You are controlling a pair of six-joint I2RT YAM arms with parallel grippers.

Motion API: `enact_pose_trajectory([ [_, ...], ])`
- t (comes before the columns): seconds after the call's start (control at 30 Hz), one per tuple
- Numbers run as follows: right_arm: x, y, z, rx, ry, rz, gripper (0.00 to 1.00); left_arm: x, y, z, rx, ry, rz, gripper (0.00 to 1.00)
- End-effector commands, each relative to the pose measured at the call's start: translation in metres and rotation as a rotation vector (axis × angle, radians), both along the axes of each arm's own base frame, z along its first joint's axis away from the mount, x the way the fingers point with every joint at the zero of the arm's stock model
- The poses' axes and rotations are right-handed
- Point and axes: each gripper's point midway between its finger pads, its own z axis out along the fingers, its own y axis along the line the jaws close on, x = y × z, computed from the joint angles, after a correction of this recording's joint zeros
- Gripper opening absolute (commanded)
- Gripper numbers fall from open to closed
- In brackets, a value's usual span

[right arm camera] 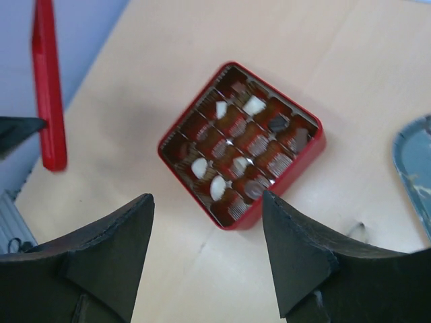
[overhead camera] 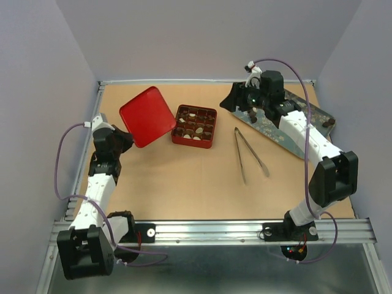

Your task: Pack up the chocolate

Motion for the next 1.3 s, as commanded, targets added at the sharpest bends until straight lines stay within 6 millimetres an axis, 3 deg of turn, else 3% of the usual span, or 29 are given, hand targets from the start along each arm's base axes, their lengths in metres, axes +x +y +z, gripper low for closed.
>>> enact_pose_trajectory([
  [0.0,-0.018,0.038,0.087,0.211,-0.214,0.125,0.71,0.015,-0.061,0.07,-0.1,-0.229,-0.161,0.0],
  [0.2,-0.056,0.068,0.121,0.355,-0.344,0.195,0.71,0.023,-0.094,0.116,-0.347,-0.373,-0.161,0.0],
  [0.43,-0.084,0.08,0.135,0.407,-0.407,0.222,0.72,0.035,-0.107,0.153,-0.462,-0.463,-0.148,0.0],
  [0.73,-0.099,0.104,0.136,0.376,-0.47,0.244,0.72,0.038,-0.138,0.172,-0.586,-0.488,-0.18,0.0],
  [1.27,-0.095,0.123,0.135,0.301,-0.583,0.222,0.73,0.021,-0.192,0.166,-0.724,-0.417,-0.234,0.0],
])
